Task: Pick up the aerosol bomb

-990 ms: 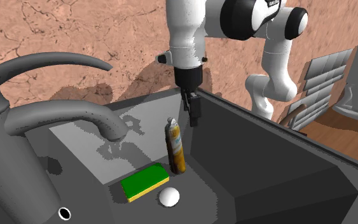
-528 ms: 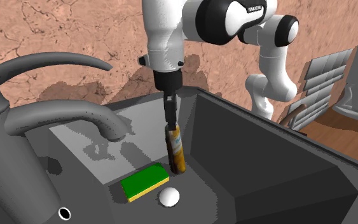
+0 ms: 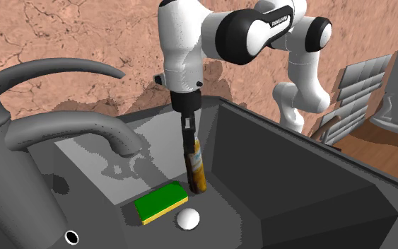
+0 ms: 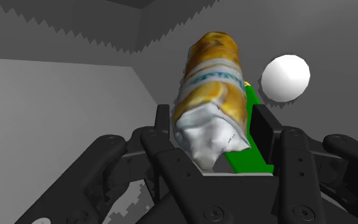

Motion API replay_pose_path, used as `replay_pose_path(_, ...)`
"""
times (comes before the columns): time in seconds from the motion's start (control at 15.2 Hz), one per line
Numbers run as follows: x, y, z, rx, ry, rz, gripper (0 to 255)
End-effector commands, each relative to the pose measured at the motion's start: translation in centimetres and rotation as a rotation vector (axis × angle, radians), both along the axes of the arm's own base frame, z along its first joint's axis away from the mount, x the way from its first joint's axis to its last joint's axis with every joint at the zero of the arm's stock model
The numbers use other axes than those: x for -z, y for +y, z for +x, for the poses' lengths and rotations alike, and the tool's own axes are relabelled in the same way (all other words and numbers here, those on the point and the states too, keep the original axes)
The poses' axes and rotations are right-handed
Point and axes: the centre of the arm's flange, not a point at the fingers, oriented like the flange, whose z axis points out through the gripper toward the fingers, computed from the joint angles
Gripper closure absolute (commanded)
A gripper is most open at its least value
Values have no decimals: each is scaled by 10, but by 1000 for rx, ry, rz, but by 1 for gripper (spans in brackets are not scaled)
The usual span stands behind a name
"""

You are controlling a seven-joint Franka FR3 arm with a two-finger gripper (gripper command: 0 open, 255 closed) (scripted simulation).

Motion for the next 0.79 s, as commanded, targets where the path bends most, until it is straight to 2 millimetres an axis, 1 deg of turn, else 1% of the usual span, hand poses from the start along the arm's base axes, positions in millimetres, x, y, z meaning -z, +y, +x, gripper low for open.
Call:
replay_pose_path(0.0,1,0,0,0,1,0,255)
replay_pose_path(0.46,1,0,0,0,1,0,255)
replay_pose_path(0.73,-20,0,0,0,1,0,255)
